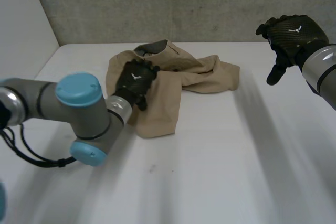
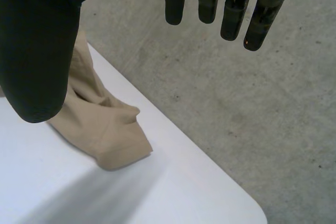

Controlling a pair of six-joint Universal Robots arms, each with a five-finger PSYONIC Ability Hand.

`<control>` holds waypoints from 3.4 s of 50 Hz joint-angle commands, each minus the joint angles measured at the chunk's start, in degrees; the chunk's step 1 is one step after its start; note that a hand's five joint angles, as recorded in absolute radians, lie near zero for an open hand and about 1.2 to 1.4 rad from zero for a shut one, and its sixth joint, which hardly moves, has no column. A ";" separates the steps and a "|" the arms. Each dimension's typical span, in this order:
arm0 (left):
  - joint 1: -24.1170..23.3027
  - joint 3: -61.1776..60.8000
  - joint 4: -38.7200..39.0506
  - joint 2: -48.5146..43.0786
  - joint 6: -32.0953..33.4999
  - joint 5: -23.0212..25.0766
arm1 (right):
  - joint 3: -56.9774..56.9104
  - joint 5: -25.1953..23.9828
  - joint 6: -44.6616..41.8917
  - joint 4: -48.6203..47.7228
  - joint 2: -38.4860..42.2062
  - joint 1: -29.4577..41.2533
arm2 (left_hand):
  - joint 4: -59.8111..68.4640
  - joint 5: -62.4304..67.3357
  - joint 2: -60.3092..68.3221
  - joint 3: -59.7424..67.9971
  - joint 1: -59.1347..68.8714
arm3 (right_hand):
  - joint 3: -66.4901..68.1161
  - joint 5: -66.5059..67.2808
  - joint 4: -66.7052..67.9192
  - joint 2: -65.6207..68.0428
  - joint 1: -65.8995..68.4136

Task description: Fold the shorts.

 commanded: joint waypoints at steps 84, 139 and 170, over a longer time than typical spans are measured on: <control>-4.02 4.44 6.85 19.36 0.21 8.57 | -0.51 -1.26 6.65 0.16 9.09 0.09 | 65.58 65.09 65.42 65.64 65.53 | -1.83 -3.90 -3.25 -1.92 -1.10; -5.35 -18.67 -2.11 29.92 -10.18 -9.09 | 4.06 -2.31 -10.81 2.79 -7.86 -0.70 | 1.69 1.19 1.52 1.74 1.64 | -1.83 -3.90 -3.25 -1.92 -1.10; -2.27 -35.82 -11.79 25.80 -14.14 -13.23 | 20.93 -14.27 -7.21 -1.16 -1.98 -0.88 | 14.29 13.80 14.13 14.35 14.24 | 28.99 26.93 27.57 28.91 29.72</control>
